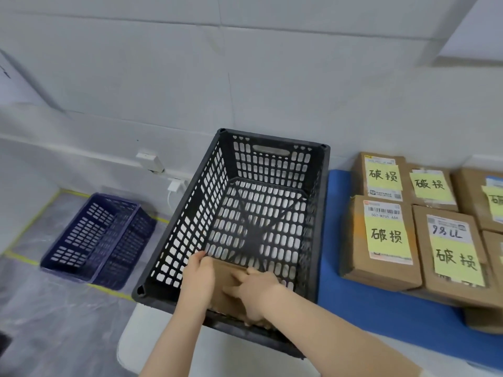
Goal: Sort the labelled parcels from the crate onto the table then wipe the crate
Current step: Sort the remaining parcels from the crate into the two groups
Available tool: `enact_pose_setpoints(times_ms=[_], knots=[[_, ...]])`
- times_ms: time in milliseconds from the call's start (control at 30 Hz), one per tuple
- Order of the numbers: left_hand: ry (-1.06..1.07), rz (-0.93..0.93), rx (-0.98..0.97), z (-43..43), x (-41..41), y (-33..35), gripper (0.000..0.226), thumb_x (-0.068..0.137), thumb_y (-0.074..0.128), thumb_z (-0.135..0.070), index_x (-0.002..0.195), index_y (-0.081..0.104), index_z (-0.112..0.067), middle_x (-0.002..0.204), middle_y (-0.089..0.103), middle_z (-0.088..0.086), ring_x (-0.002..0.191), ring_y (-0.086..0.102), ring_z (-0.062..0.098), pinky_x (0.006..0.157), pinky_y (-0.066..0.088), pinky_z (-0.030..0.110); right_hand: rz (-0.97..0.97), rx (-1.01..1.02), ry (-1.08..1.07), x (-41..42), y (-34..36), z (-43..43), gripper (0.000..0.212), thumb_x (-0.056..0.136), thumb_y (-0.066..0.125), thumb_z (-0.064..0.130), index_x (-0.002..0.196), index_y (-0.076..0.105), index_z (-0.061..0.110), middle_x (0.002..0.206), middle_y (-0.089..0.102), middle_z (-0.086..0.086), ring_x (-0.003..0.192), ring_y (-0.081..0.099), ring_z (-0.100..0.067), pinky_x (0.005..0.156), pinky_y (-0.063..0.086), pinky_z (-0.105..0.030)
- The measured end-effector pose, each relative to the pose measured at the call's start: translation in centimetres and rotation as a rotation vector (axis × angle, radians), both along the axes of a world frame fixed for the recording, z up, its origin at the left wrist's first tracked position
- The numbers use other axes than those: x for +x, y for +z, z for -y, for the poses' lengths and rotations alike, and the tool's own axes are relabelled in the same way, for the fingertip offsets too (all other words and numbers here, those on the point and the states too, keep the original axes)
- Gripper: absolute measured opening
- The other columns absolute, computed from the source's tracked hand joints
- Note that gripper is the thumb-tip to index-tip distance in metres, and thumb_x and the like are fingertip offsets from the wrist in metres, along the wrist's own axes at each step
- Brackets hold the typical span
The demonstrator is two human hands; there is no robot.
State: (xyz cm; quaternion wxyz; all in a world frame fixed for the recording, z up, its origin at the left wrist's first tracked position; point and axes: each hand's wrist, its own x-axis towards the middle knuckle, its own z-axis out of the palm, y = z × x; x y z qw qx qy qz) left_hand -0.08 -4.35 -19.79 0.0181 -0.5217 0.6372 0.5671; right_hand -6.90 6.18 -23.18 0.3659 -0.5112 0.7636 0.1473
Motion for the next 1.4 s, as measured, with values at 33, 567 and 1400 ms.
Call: enact_pose_setpoints(times_ms=[33,567,1400], knots=[[0.014,0.019,-0.012,0.0,-0.1,0.1,0.043,0.095,0.042,-0.027,0.137,0.045,-0.021,0.131,0.053,0.013,0.120,0.051,0.034,0.105,0.039,0.050,-0.008,-0.010,-0.010,0.0,-0.1,0.0,0.083,0.089,0.064,0.033,0.152,0.011,0.042,0.161,-0.001,0.002,0.139,0.018,-0.032,0.093,0.044,-0.047],[-0.202,0.334,-0.110,-0.4,-2.6,-3.8,0.049,0.101,0.034,-0.026,0.148,0.034,-0.014,0.149,0.033,0.023,0.132,0.037,0.038,0.108,0.031,0.041,0.079,-0.022,-0.113,-2.6,-0.1,0.7,0.081,0.085,0.061,0.025,0.152,0.017,0.032,0.160,0.010,-0.002,0.137,0.026,-0.034,0.099,0.043,-0.052],[-0.384,-0.017,-0.235,-1.5,-7.8,-3.9,0.044,0.101,0.036,-0.032,0.142,0.042,-0.017,0.153,0.030,0.008,0.141,0.025,0.022,0.116,0.017,0.041,0.206,-0.125,-0.500,-5.3,-0.7,0.4,0.078,0.087,0.057,0.031,0.152,0.013,0.028,0.153,0.019,-0.010,0.138,0.023,-0.040,0.104,0.034,-0.060]])
